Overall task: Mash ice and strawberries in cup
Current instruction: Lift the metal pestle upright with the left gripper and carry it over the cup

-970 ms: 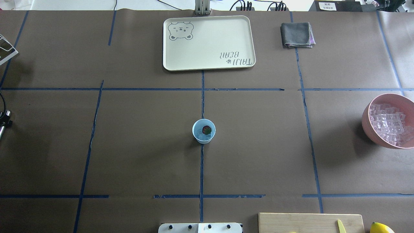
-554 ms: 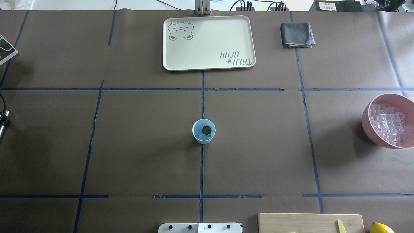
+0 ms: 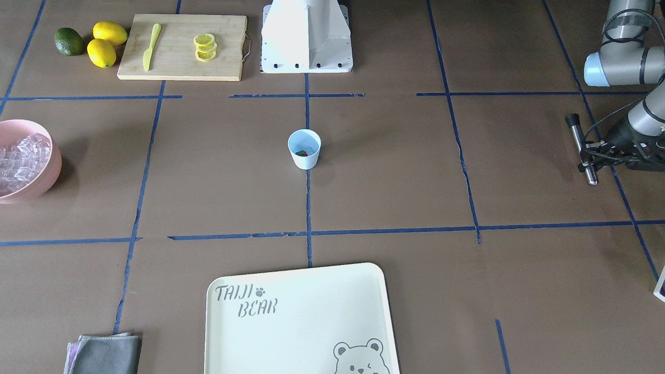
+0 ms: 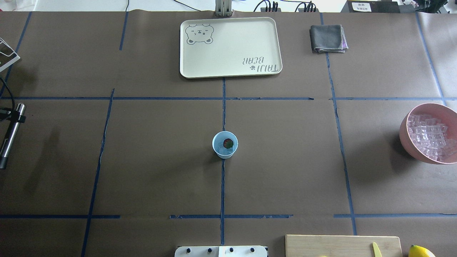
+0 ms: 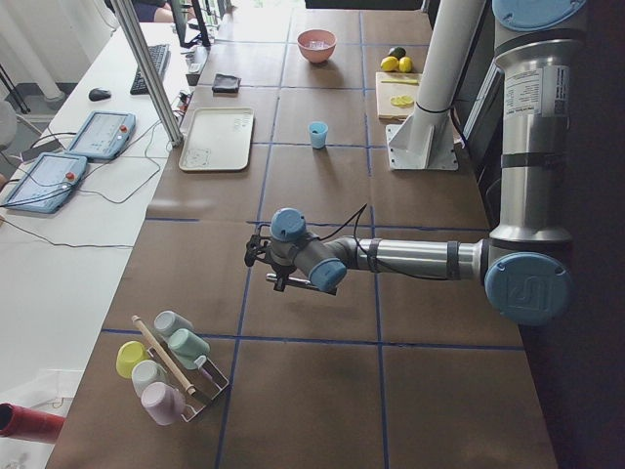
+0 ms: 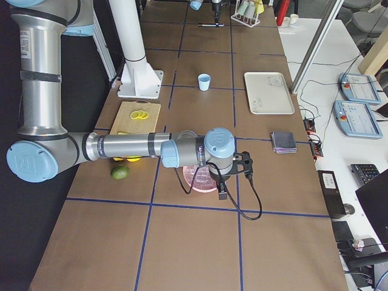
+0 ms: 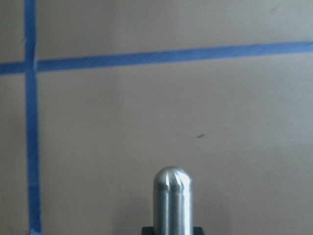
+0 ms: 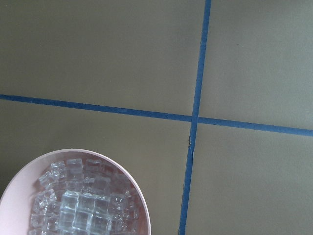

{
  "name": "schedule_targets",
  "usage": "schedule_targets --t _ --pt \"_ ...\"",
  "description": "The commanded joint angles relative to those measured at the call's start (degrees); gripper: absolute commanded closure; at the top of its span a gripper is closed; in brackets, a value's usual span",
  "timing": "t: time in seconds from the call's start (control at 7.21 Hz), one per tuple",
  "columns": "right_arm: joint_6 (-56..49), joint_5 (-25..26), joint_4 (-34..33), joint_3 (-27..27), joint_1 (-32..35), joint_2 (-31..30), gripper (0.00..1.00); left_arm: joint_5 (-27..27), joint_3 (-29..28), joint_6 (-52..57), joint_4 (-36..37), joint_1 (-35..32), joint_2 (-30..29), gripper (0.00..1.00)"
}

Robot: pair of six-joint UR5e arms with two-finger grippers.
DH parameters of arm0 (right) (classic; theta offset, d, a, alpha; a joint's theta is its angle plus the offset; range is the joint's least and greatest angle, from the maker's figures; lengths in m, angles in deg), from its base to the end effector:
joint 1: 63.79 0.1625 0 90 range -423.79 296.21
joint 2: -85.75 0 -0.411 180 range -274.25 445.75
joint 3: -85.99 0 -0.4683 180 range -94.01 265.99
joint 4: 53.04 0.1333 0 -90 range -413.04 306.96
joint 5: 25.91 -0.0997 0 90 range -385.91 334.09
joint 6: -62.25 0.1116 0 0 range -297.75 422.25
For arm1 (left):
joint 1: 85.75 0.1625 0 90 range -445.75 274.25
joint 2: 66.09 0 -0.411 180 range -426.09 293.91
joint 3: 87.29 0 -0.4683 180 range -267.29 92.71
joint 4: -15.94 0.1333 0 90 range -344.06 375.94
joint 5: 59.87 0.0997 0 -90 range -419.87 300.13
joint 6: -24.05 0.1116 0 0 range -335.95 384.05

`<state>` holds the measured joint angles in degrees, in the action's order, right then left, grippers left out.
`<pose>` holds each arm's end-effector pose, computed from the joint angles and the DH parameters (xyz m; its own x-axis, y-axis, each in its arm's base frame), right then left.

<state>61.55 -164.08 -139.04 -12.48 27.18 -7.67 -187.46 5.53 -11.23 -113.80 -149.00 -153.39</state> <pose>0.0595 -0.5512 0.5894 0.6690 -0.1180 0.7339 -0.0085 0.9860 0.1663 0.2038 -0.5492 0.5760 0.6335 0.1802 -0.7524 0.0250 0.9672 0.2528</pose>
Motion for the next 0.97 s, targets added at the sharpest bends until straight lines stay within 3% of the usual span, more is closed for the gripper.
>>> schedule_targets --t 0.0,0.28,0.42,0.83 --pt "0.0 0.09 0.13 -0.49 0.0 0.33 0.01 2.16 8.66 0.2 0.46 -0.39 -3.99 1.0" --pt "0.0 0.0 0.13 -0.67 0.0 0.07 0.01 5.07 13.77 -0.23 0.54 -0.04 -11.27 1.0" --pt "0.0 -0.17 -0.05 -0.85 0.0 0.16 0.01 11.08 15.45 -0.93 0.55 0.49 -14.36 1.0" --pt "0.0 -0.43 -0.14 -0.94 0.0 -0.37 0.01 29.97 24.82 -7.16 -1.73 5.48 -14.04 1.0"
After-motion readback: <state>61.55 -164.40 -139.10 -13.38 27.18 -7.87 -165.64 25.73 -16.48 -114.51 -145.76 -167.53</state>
